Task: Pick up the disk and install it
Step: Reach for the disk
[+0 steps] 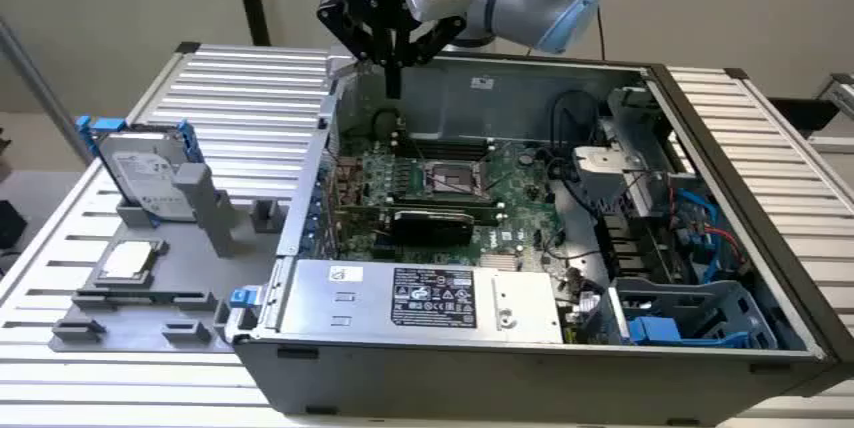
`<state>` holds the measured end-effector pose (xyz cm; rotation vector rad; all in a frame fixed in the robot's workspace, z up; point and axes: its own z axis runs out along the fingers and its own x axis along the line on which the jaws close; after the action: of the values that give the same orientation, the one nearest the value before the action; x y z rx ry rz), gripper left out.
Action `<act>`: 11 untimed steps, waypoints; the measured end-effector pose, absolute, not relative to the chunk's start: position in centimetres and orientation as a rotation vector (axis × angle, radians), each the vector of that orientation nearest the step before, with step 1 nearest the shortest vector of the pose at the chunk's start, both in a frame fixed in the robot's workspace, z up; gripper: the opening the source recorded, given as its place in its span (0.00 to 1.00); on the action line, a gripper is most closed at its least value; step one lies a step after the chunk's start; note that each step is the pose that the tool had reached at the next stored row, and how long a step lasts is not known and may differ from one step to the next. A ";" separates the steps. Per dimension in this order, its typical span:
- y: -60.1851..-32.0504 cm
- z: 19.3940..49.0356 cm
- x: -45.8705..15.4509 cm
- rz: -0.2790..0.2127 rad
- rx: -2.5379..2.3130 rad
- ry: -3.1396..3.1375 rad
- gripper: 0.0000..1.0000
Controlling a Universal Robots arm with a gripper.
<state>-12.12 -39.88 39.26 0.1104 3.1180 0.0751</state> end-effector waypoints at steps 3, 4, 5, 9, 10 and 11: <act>-39.9 39.3 -12.1 0.075 0.110 3.118 0.00; -39.9 39.3 -12.1 0.075 0.110 3.118 0.00; -39.9 39.3 -12.1 0.075 0.110 3.118 0.00; -39.9 39.3 -12.1 0.075 0.110 3.118 0.00; -39.9 39.3 -12.1 0.075 0.110 3.118 0.00; -39.9 39.3 -12.1 0.075 0.110 3.118 0.00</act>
<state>-12.12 -39.88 39.26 0.1104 3.1180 0.0750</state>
